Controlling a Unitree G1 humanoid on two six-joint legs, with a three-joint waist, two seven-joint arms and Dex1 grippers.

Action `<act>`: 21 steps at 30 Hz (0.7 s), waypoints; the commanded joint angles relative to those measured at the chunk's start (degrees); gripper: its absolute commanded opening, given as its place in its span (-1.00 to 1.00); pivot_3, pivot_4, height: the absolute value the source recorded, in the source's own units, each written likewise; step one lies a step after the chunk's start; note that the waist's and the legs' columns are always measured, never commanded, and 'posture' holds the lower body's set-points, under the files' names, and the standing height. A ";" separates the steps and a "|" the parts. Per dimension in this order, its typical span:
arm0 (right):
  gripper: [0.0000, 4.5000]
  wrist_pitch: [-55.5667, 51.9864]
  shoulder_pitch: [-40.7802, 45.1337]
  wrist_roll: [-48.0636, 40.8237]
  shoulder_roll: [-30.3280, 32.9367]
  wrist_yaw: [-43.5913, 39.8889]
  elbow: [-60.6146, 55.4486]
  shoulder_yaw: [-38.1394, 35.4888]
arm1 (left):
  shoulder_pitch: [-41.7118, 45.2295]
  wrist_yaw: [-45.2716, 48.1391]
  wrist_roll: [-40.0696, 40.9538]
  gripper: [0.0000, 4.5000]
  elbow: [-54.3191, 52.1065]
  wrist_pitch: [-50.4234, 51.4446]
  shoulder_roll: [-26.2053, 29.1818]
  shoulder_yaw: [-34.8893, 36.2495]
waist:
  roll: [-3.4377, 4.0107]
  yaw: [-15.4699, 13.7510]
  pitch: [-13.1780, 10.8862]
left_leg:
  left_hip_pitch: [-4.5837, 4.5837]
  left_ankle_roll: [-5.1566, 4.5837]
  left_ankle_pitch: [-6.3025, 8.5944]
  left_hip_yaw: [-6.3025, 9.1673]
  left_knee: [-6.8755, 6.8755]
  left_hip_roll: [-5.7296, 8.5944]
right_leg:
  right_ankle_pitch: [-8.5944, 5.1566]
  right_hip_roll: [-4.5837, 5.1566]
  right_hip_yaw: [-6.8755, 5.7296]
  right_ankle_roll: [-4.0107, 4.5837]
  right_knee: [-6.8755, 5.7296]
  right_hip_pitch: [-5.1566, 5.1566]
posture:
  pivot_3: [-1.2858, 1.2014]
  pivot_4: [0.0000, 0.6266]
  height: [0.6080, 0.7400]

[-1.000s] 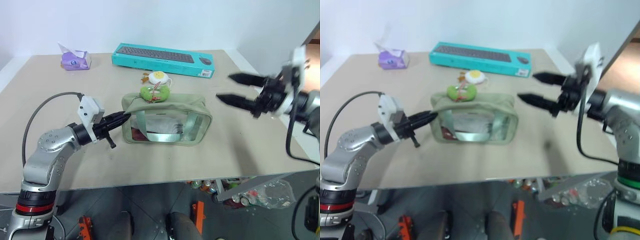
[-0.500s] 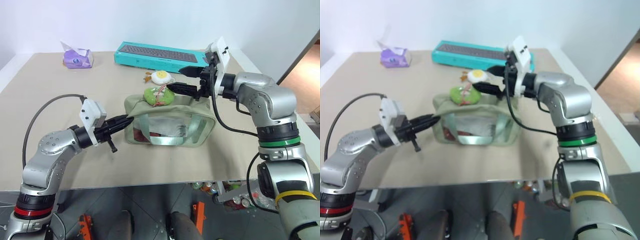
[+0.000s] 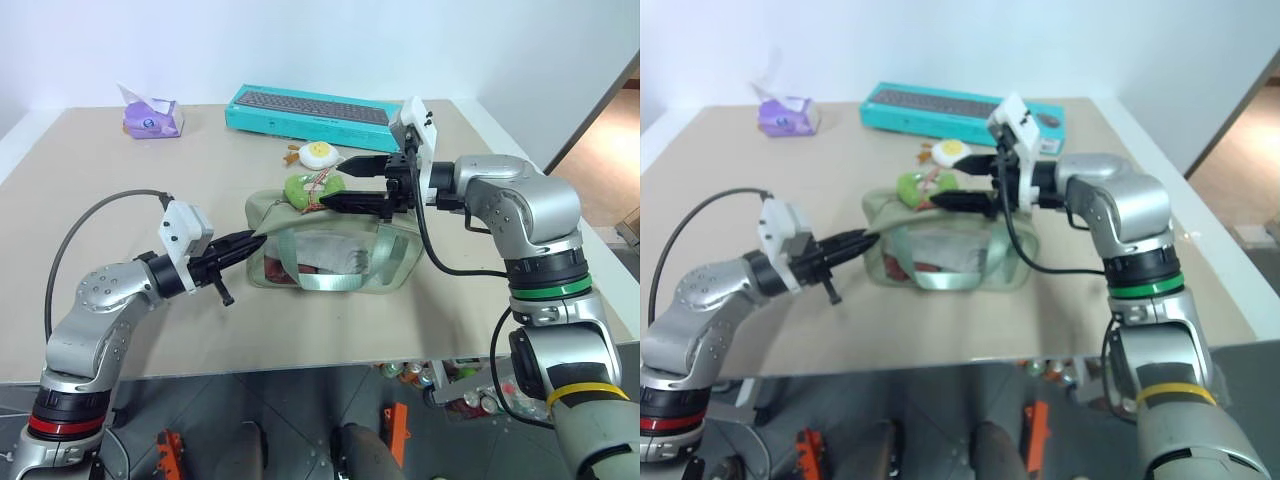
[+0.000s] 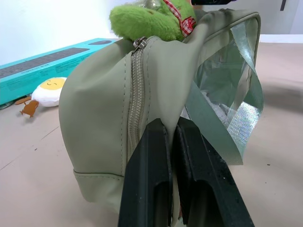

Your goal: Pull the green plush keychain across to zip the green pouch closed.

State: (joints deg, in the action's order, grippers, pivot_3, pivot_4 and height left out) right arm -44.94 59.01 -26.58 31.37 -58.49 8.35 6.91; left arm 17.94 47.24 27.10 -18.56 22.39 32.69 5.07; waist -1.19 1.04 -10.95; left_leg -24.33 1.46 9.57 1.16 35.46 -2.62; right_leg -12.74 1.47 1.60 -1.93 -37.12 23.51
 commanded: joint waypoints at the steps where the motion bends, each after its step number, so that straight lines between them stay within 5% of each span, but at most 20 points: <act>1: 0.37 0.49 0.19 0.54 -0.33 -0.14 -0.18 -0.17 | 0.04 0.01 -0.65 -1.00 0.26 0.26 -0.02 -1.85 | 0.00 0.00 0.00 | 0.00 0.00 0.00 0.00 0.00 0.00 | 0.00 0.00 0.00 0.00 0.00 0.00 | 0.03 -0.52 1.00; 10: -0.98 0.97 -0.54 1.29 -0.41 -1.52 0.36 -0.10 | 0.66 -0.44 -1.09 -1.00 0.89 0.16 0.21 -2.29 | 0.00 0.00 0.00 | 0.00 0.00 0.00 0.00 0.00 0.00 | 0.00 -0.01 0.00 0.00 0.00 0.00 | 0.03 -0.52 1.00; 21: -0.98 9.82 -0.42 -0.52 -1.27 -0.81 -2.91 -6.08 | 2.26 -5.66 0.96 -1.00 1.22 3.42 -2.46 -0.23 | 0.00 0.02 0.00 | 0.00 0.00 0.00 0.00 0.00 0.00 | 0.04 -0.01 0.01 -0.07 0.00 0.00 | 0.03 -0.52 1.00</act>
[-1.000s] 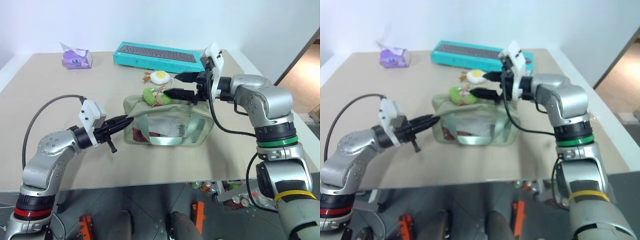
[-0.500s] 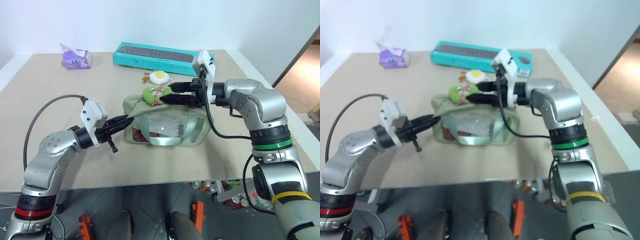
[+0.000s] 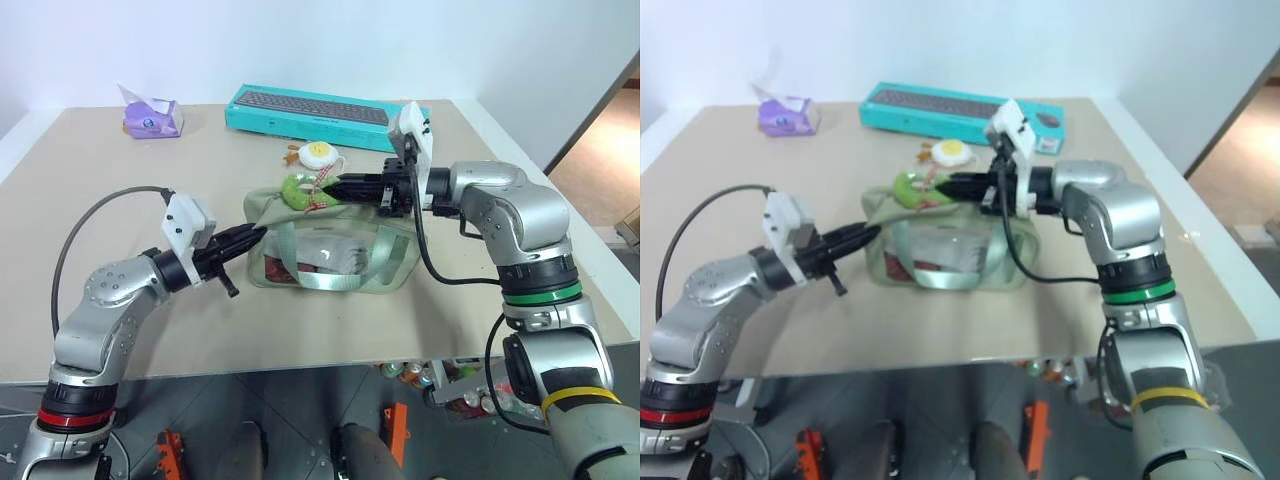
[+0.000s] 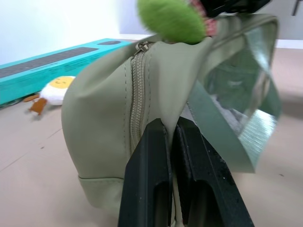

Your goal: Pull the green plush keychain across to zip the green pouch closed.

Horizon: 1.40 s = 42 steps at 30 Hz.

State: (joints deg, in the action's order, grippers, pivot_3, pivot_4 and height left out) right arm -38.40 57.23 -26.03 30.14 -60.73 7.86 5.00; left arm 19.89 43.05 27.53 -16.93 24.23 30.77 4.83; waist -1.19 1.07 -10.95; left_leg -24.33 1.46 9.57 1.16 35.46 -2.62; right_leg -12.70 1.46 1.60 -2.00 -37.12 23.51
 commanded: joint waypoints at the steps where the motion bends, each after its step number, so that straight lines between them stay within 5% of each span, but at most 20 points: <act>1: -0.98 3.95 1.75 -1.20 0.00 2.27 -2.42 -5.33 | 0.50 -2.31 0.64 -1.00 -0.45 2.08 -0.85 0.29 | 0.00 -0.02 0.00 | 0.00 0.00 0.00 0.00 0.00 0.00 | 0.02 0.00 0.00 -0.04 0.00 0.00 | 0.03 -0.52 1.00; 23: -0.98 7.00 3.90 -3.76 4.18 8.53 -3.27 -13.07 | -0.95 -6.64 0.36 -1.00 0.46 2.38 -2.06 0.77 | 0.01 0.06 -0.01 | -0.06 0.00 0.00 -0.01 -0.08 -0.04 | 0.02 -0.06 0.01 -0.02 0.00 0.11 | 0.03 -0.52 1.00; 42: -0.98 14.43 -6.64 1.82 13.06 13.72 4.37 -19.23 | 0.36 -12.64 -2.56 -1.00 0.66 -0.67 -2.81 2.11 | 0.01 0.08 -0.01 | -0.04 0.01 0.00 -0.06 -0.07 -0.04 | -0.03 -0.06 0.06 0.07 0.00 0.11 | 0.03 -0.52 1.00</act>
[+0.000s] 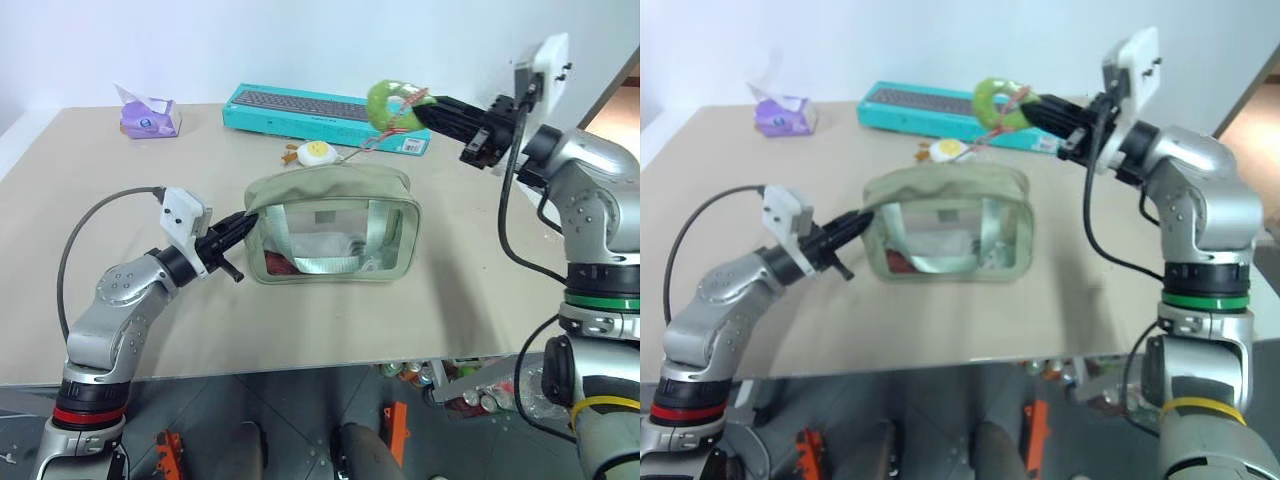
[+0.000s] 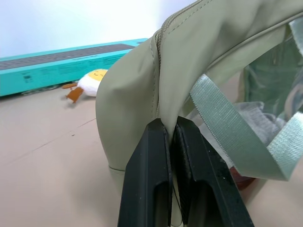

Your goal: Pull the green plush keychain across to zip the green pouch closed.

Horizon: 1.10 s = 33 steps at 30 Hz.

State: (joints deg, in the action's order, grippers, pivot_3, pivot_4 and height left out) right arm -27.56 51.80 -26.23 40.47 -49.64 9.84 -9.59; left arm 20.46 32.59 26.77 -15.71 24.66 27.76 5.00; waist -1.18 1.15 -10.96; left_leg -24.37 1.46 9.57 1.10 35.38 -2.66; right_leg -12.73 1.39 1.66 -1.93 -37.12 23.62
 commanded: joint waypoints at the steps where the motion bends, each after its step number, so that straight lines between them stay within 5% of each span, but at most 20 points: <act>1: -0.98 5.37 -2.50 3.36 3.52 4.26 4.50 -5.67 | -0.33 -2.94 -2.32 -1.00 -0.96 -1.46 -0.12 1.86 | 0.00 0.00 0.00 | 0.00 0.00 0.00 0.00 0.00 0.00 | 0.00 0.00 0.01 0.00 0.00 0.00 | 0.03 -0.52 1.00; 9: -0.98 12.39 -8.99 9.87 3.96 18.37 12.64 -8.84 | -0.55 -8.14 -6.65 -1.00 -2.38 -4.96 -3.50 1.17 | 0.02 0.21 -0.01 | 0.02 0.00 0.00 -0.28 -0.02 0.01 | 0.15 -0.04 0.34 -0.21 -0.02 0.13 | 0.03 -0.52 1.00; 16: -0.98 8.46 -21.51 10.96 -6.05 25.43 2.56 -3.22 | 0.56 -11.28 -9.48 -1.00 -1.19 -5.92 -6.60 -0.47 | -0.02 0.23 0.01 | 0.01 -0.04 0.04 -0.49 -0.04 0.00 | 0.19 -0.09 0.64 -0.33 -0.03 0.24 | 0.03 -0.52 1.00; 23: -0.98 10.17 -30.05 14.94 -13.05 28.11 -0.31 2.05 | 1.31 -12.46 -11.03 -1.00 -0.27 -6.78 -7.25 -0.28 | -0.11 0.78 0.08 | 0.10 -0.03 0.02 -0.80 0.03 0.00 | 0.36 -0.12 1.04 -0.43 -0.04 0.30 | 0.03 -0.52 1.00; 31: -0.98 11.60 -28.58 12.89 -14.20 26.82 -1.47 -0.18 | 0.39 -10.55 -9.68 -1.00 -0.54 -5.42 -7.13 -0.75 | -0.19 1.07 0.14 | 0.17 -0.01 0.01 -0.84 0.04 -0.02 | 0.34 -0.19 1.18 -0.29 -0.04 0.29 | 0.03 -0.52 1.00; 32: -0.69 11.94 -28.33 12.43 -13.56 25.89 -1.92 -0.57 | 0.29 -9.78 -8.98 -1.00 -0.58 -4.94 -6.88 -0.69 | -0.19 1.07 0.14 | 0.17 -0.01 0.01 -0.84 0.04 -0.02 | 0.34 -0.19 1.18 -0.29 -0.04 0.29 | 0.03 -0.52 1.00; 33: -0.58 11.95 -28.17 11.94 -12.88 24.86 -2.51 -0.87 | 0.23 -9.22 -8.28 -0.66 -0.63 -4.32 -6.68 -0.53 | -0.19 1.07 0.14 | 0.16 -0.01 0.02 -0.84 0.03 -0.02 | 0.34 -0.19 1.18 -0.30 -0.04 0.29 | 0.03 -0.52 1.00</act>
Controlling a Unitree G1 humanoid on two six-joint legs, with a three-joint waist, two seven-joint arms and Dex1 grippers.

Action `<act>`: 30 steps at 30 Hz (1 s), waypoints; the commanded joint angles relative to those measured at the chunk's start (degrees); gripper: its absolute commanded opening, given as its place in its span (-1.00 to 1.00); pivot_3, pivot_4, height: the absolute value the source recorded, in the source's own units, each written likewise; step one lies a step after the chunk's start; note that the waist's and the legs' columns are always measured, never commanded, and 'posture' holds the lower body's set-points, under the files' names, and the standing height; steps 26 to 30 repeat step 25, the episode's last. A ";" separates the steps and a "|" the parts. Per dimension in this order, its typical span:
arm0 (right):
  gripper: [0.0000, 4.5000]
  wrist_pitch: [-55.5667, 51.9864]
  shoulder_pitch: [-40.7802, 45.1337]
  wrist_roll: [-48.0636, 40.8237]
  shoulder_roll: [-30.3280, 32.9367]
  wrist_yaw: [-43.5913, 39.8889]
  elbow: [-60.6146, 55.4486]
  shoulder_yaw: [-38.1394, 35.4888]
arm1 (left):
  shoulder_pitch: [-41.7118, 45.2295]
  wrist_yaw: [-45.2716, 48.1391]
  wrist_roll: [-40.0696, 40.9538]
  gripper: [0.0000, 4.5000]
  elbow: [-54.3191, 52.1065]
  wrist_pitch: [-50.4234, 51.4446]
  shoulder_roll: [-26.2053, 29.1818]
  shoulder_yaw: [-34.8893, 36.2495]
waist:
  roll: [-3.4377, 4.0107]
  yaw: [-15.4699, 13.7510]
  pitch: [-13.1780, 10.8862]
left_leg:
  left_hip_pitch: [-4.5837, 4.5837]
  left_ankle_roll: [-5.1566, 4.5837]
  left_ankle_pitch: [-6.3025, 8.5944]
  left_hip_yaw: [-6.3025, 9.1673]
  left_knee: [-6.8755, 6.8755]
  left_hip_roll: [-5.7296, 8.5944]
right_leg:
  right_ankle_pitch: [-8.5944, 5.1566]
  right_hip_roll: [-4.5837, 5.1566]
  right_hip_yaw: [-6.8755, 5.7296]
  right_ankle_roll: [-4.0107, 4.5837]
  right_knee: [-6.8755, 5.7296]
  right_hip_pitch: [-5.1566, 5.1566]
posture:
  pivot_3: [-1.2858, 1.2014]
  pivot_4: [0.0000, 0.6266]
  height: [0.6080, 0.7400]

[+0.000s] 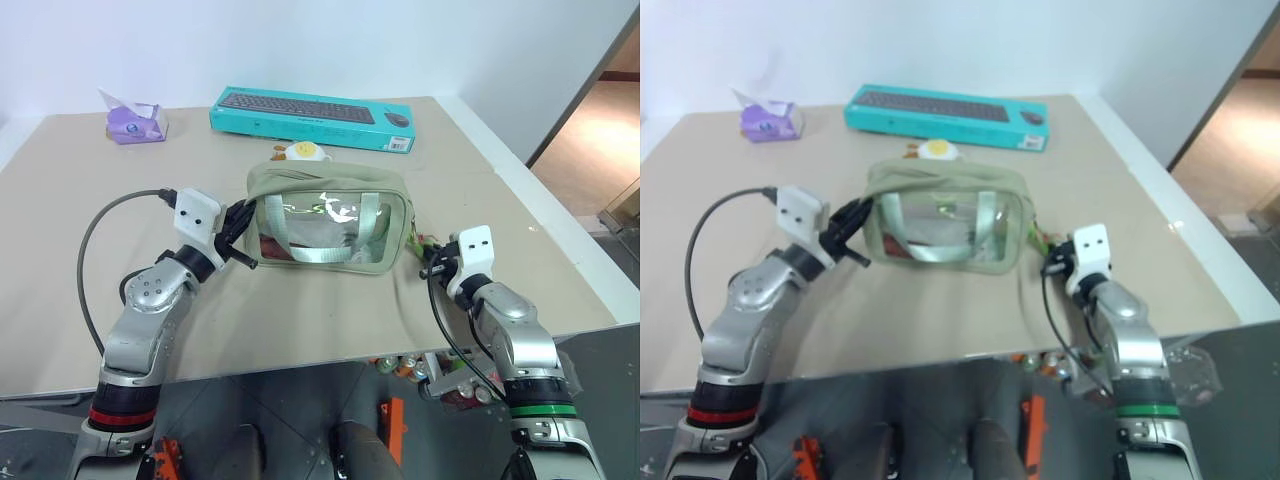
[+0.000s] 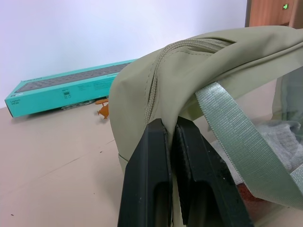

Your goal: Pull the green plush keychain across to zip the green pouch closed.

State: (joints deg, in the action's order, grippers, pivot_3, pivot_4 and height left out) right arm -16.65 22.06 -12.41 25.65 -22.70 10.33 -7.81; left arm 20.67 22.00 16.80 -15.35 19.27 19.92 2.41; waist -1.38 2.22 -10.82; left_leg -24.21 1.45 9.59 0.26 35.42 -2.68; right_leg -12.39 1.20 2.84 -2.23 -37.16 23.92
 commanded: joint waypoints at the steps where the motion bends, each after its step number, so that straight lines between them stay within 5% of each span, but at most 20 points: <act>1: -0.44 0.89 1.82 -2.62 2.74 -2.96 -3.88 -3.37 | 0.12 1.78 2.82 -0.53 -1.03 1.98 1.21 2.63 | 0.00 -0.01 0.00 | -0.01 0.00 0.00 0.00 -0.01 0.00 | 0.00 0.00 0.00 -0.01 0.00 0.01 | 0.03 -0.52 1.00; 11: 1.00 -5.78 -1.86 -12.78 13.32 -15.28 -16.87 -9.93 | 0.66 8.24 11.98 0.96 -1.10 9.01 6.74 8.69 | 0.00 -0.04 0.00 | -0.09 0.00 0.02 0.01 -0.03 0.00 | 0.00 0.01 -0.02 -0.11 0.01 0.06 | 0.03 -0.52 1.00; 19: 1.00 -17.20 -15.90 -24.01 22.90 -25.08 -32.67 -15.71 | -7.86 17.95 15.05 0.96 -0.95 10.05 16.40 13.17 | -0.03 0.05 0.03 | -0.07 0.02 0.09 -0.03 -0.04 -0.01 | -0.16 0.03 0.00 0.06 0.01 0.09 | 0.03 -0.52 1.00; 25: 1.00 -13.75 -24.40 -21.30 18.48 -23.08 -41.57 -9.08 | -17.36 17.22 5.79 0.96 -3.48 5.77 17.90 6.11 | -0.18 -0.03 0.09 | -0.04 0.09 0.14 -0.05 -0.01 -0.07 | -0.21 0.05 -0.01 0.14 0.02 0.11 | 0.03 -0.52 1.00; 30: 1.00 -13.75 -24.40 -21.30 18.48 -23.08 -41.57 -9.08 | -17.36 17.22 5.79 0.96 -3.48 5.77 17.90 6.11 | -0.18 -0.03 0.09 | -0.04 0.09 0.14 -0.05 -0.01 -0.07 | -0.21 0.05 -0.01 0.14 0.02 0.11 | 0.03 -0.52 1.00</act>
